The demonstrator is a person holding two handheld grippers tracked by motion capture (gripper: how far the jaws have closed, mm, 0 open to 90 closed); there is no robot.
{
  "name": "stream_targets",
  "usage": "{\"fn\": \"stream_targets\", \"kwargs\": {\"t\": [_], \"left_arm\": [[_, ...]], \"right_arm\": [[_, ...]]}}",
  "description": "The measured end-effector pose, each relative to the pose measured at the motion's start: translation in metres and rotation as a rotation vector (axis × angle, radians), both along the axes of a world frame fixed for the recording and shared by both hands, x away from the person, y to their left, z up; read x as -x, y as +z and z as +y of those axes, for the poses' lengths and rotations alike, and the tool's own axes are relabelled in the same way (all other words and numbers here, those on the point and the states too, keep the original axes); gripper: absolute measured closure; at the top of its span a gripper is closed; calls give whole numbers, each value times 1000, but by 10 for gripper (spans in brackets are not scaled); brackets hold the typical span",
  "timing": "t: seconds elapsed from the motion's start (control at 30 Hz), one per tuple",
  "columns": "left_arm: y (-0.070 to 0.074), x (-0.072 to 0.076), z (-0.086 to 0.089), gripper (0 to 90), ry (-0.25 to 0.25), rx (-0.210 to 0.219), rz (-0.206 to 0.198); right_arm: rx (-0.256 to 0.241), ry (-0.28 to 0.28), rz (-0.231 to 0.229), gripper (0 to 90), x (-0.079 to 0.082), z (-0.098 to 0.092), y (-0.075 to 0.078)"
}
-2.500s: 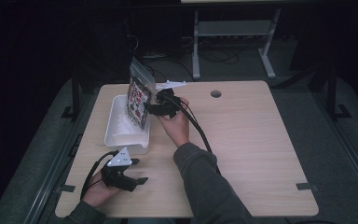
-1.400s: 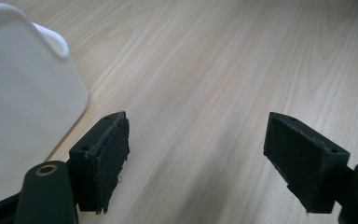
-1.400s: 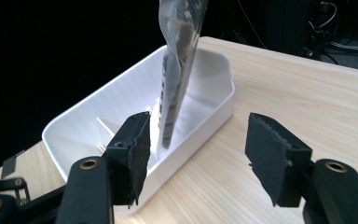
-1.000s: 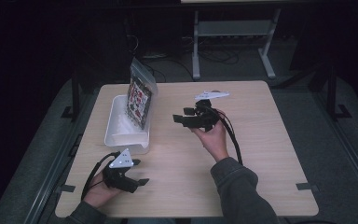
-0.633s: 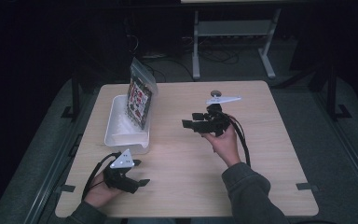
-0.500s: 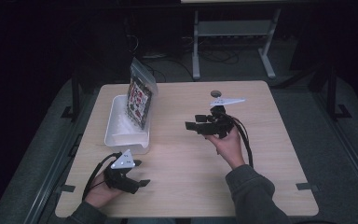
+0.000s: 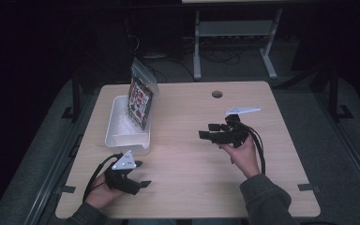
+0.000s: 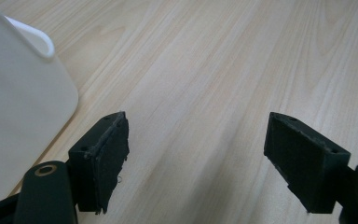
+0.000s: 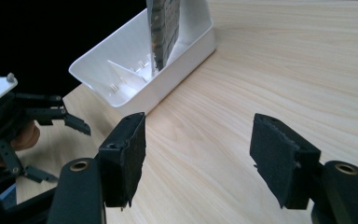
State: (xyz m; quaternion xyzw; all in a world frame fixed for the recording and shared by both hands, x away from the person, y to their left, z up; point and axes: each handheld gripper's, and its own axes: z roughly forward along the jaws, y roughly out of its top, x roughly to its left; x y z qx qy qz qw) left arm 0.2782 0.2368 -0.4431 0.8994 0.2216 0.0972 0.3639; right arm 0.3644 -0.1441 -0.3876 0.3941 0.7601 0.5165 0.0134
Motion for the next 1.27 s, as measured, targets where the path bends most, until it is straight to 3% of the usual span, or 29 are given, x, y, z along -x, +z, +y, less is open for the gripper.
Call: {"fn": "stream_targets", "kwargs": {"t": [0.53, 0.8, 1.1, 1.2, 1.27], "left_arm": [[0, 0, -1, 214, 3, -5, -5], [0, 1, -2, 214, 0, -6, -7], [-1, 3, -5, 214, -14, -13, -8], [-1, 5, -7, 213, -22, -19, -6], [-1, 5, -7, 213, -24, -17, -8]], "right_arm": [[-17, -18, 34, 349, 29, -42, -13], [2, -26, 43, 352, 47, -51, -26], [-22, -22, 71, 353, 68, -59, -43], [-76, -33, 107, 364, 82, -60, -54], [-51, -33, 104, 361, 88, -58, -56]]}}
